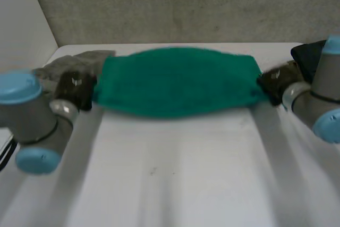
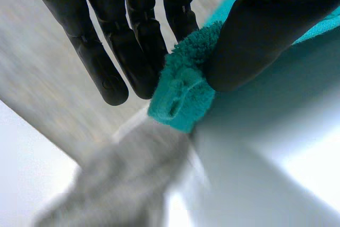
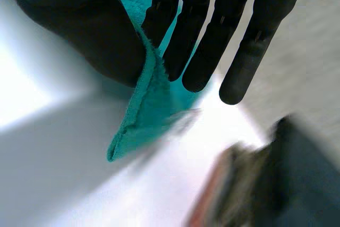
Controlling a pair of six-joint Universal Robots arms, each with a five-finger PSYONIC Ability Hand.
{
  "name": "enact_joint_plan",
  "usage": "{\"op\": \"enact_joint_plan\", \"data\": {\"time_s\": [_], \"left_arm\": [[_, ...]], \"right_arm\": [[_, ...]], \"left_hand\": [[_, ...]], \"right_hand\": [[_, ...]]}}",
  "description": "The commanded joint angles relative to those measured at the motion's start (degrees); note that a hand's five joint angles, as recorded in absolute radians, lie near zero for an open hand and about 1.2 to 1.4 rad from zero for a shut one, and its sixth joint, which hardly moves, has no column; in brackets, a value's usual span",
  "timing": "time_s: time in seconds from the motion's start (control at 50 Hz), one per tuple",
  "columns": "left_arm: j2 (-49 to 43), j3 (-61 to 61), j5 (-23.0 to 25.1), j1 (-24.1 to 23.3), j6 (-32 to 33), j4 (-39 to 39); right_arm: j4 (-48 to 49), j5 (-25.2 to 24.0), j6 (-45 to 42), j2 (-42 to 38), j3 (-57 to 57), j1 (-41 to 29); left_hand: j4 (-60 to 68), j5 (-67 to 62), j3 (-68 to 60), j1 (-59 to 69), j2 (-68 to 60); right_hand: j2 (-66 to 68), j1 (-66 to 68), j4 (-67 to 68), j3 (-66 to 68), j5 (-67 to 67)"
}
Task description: Fold the laundry.
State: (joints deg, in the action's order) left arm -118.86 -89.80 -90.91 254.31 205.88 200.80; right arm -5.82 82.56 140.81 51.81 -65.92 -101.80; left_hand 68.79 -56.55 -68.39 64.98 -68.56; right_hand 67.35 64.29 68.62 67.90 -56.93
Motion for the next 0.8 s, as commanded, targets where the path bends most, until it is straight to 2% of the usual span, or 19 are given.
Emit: {"op": "enact_joint_plan", "data": {"time_s": [0.02, 0.08, 0.16, 0.2, 0.28, 0.38, 0.46, 0.52, 0.54, 0.62, 0.8], "left_arm": [[13.0, -20.8, -0.7, 0.7, 12.4, -9.9], [21.8, -29.4, -0.6, 1.5, 19.8, -18.0], [31.0, -34.5, 0.3, 3.2, 25.1, -27.1], [32.9, -34.5, 0.7, 3.2, 25.5, -27.9], [31.5, -31.1, 2.9, 3.7, 25.0, -24.3], [19.0, -21.7, 3.2, 2.4, 23.0, -14.1], [9.7, -12.8, 1.7, -0.5, 21.7, -10.9], [4.1, -7.1, -1.2, -0.8, 21.6, -10.9], [0.8, -3.3, -3.9, -1.1, 21.4, -11.0], [-5.5, 5.0, -9.3, -2.1, 21.3, -11.2], [-13.2, 18.3, -10.3, -5.0, 20.8, -11.0]], "right_arm": [[-10.2, 1.6, -10.4, 11.2, -19.0, 0.5], [-15.6, 3.2, -17.1, 19.1, -28.1, 1.5], [-18.4, 3.8, -24.3, 27.4, -35.7, 4.9], [-18.1, 3.4, -26.0, 29.6, -36.6, 5.6], [-14.8, 2.4, -24.9, 29.8, -35.9, 5.7], [-5.6, 2.3, -18.1, 18.9, -28.4, 4.3], [0.2, 2.4, -15.0, 12.5, -21.5, 0.3], [4.0, 2.5, -14.6, 8.8, -17.6, -0.8], [6.4, 2.5, -14.9, 5.9, -15.0, -1.0], [10.8, 3.0, -14.9, -0.5, -8.0, -1.5], [12.0, 3.5, -14.5, -11.4, 6.8, -3.8]], "left_hand": [[11.2, -13.4, -11.6, 15.0, -11.4], [11.2, -13.4, -11.6, 15.0, -11.4], [11.2, -13.4, -11.6, 15.0, -11.4], [11.2, -13.4, -11.6, 15.0, -11.4], [11.2, -13.4, -11.6, 15.0, -11.4], [11.2, -13.4, -11.6, 15.0, -11.4], [11.2, -13.4, -11.6, 15.0, -11.4], [11.2, -13.4, -11.6, 15.0, -11.4], [11.2, -13.4, -11.6, 15.0, -11.4], [11.2, -13.4, -11.6, 15.0, -11.4], [11.2, -13.4, -11.6, 15.0, -11.4]], "right_hand": [[12.6, 15.7, 11.4, 12.1, -13.1], [12.6, 15.7, 11.4, 12.1, -13.1], [12.6, 15.7, 11.4, 12.1, -13.1], [12.6, 15.7, 11.4, 12.1, -13.1], [12.6, 15.7, 11.4, 12.1, -13.1], [12.6, 15.7, 11.4, 12.1, -13.1], [12.6, 15.7, 11.4, 12.1, -13.1], [12.6, 15.7, 11.4, 12.1, -13.1], [12.6, 15.7, 11.4, 12.1, -13.1], [12.6, 15.7, 11.4, 12.1, -13.1], [12.6, 15.7, 11.4, 12.1, -13.1]]}}
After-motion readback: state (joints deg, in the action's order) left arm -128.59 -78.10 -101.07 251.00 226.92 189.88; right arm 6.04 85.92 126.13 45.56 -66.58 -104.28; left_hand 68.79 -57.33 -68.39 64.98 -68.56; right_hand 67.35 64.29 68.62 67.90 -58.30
